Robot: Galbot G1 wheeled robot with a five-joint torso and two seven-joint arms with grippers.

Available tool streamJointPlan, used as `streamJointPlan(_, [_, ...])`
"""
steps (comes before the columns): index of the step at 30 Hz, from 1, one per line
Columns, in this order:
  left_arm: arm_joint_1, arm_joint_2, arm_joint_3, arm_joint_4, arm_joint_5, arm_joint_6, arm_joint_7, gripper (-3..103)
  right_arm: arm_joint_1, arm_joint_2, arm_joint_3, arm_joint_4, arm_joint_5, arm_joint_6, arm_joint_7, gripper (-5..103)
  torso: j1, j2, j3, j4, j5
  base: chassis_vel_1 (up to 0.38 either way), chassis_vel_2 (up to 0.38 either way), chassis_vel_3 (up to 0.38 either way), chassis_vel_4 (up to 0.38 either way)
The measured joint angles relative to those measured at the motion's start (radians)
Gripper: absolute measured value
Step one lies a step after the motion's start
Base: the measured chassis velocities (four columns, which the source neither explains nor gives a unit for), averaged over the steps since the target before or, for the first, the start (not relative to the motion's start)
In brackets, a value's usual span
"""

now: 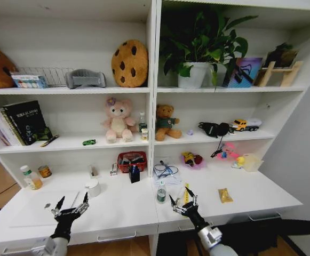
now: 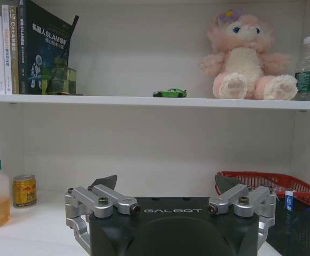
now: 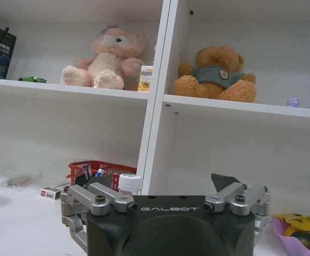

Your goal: Organize the objects on the table.

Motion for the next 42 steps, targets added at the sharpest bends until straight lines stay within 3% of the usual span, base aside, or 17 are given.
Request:
streamJointPlan(10, [0.001, -0.002, 0.017, 0.001, 0.015, 0.0, 0.0, 100, 0.088, 0.016, -0.086, -0.067, 0.007, -0.011, 0.008, 100, 0.0, 0.0, 0.0, 0.0001, 0.0001, 0.0, 0.0, 0.0, 0.0])
streamJointPlan(20, [0.013, -0.003, 0.017, -0.001, 0.024, 0.0, -0.001, 100, 0.22, 0.024, -0.167, -0.133, 0.085, -0.044, 0.034, 100, 0.0, 0.0, 0.0, 0.0, 0.0, 0.0, 0.0, 0.0, 0.0])
streamJointPlan(28, [0.026, -0.009, 0.015, -0.005, 0.032, 0.0, -0.001, 100, 0.296, 0.072, -0.231, -0.191, 0.106, -0.055, 0.042, 100, 0.0, 0.0, 0.0, 0.0, 0.0, 0.0, 0.0, 0.0, 0.0])
streamJointPlan(42, [0.03, -0.005, 0.011, 0.003, 0.032, -0.002, -0.001, 100, 0.388, 0.101, -0.278, -0.253, 0.135, -0.068, 0.056, 100, 0.0, 0.0, 0.0, 0.0, 0.0001, 0.0, 0.0, 0.0, 0.0])
